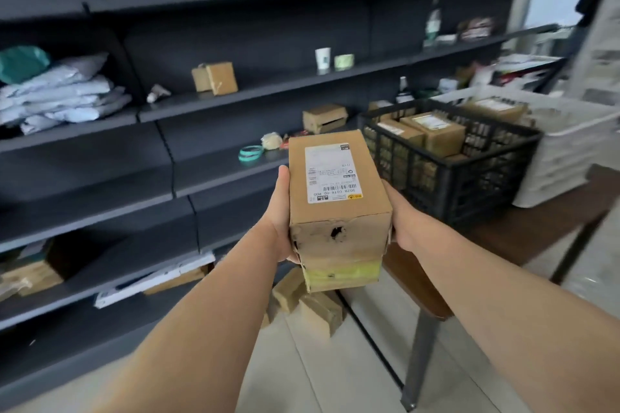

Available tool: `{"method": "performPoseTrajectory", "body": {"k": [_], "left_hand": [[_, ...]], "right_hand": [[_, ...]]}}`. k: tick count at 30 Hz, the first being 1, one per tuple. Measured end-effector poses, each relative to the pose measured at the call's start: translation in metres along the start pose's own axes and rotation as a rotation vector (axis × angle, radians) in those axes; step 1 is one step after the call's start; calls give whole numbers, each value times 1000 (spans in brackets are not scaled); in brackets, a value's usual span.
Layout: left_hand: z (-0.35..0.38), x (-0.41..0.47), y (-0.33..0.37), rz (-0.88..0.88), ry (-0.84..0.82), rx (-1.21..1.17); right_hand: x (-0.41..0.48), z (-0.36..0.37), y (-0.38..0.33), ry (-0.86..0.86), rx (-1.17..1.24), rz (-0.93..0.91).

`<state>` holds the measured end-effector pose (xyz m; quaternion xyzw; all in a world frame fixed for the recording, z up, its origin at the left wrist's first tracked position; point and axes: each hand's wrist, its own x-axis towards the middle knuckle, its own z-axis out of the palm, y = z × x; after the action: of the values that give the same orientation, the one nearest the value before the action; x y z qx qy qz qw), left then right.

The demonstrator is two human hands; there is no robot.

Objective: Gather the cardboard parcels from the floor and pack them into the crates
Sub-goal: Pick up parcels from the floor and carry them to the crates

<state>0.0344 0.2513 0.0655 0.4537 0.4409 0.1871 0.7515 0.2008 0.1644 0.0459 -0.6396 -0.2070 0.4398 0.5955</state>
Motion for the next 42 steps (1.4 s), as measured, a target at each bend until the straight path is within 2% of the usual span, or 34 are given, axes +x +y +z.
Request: {"method": "performPoseTrajectory", "body": {"k": [7, 14, 24, 31, 38, 42], "left_hand": [[119, -15, 10, 5, -144, 172], [257, -9, 3, 22, -275, 295], [466, 42, -20, -67, -380, 303], [562, 91, 6, -47, -365, 257], [604, 169, 68, 30, -311, 239], [625, 223, 112, 73, -378, 171]], "right_hand": [[-48, -110, -32, 201, 78, -69], [-83, -233, -58, 325, 123, -147], [-74, -433, -92, 462, 184, -47], [-25, -523, -132, 448, 100, -151], [71, -551, -189, 392, 91, -225], [136, -567, -231, 372, 64, -232]]}}
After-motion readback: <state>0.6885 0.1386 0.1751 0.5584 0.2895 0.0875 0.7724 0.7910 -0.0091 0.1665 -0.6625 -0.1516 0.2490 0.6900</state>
